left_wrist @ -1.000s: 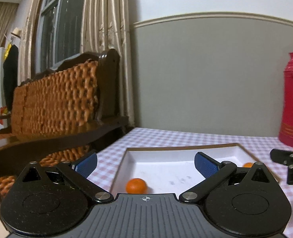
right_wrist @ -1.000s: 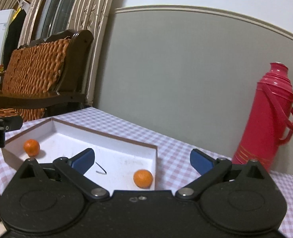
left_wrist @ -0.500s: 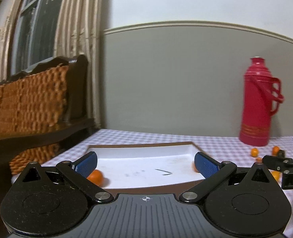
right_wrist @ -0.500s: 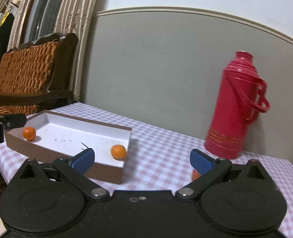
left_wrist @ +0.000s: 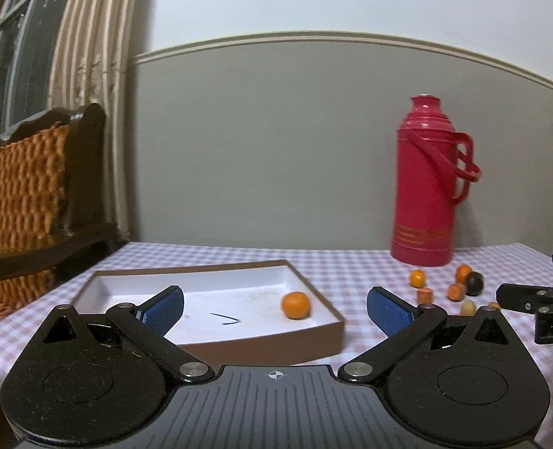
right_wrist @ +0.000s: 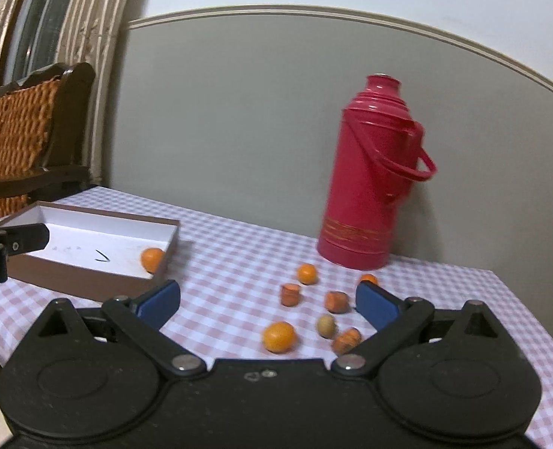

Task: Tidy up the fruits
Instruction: 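Move both tools back toward the remaining fruits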

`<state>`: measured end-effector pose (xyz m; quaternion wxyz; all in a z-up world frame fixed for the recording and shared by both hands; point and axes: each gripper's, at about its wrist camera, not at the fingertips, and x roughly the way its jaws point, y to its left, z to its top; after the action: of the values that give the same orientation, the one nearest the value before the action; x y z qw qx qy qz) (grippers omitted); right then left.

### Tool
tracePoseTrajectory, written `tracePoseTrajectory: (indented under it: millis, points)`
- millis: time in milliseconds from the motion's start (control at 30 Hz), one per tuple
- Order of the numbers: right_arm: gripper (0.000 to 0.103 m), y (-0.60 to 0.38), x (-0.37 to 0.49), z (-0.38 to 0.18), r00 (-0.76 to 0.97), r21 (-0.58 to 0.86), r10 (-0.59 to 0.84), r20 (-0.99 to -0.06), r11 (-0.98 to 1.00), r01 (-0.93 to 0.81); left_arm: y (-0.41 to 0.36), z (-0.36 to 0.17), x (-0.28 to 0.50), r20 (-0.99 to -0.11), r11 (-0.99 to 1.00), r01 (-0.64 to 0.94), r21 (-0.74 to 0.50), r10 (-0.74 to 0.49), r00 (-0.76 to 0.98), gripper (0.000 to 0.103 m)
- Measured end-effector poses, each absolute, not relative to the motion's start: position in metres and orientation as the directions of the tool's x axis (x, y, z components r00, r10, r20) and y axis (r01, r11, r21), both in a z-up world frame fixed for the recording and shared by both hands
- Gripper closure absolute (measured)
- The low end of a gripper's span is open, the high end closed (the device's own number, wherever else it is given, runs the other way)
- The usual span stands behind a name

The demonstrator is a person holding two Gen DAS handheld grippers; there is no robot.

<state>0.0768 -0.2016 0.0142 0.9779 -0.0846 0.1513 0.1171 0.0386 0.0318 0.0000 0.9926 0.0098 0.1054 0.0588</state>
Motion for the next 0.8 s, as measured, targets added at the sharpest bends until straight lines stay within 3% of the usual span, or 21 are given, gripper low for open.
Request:
tracePoseTrajectory:
  millis: [800]
  points:
    - [0.034, -0.275, 0.084, -0.016, 0.910, -0.127, 0.117, -0.398, 0.975, -0.181, -0.074, -0.031, 0.083, -0.296, 0.991, 0.087, 0.103, -0.053, 0.954, 0.000]
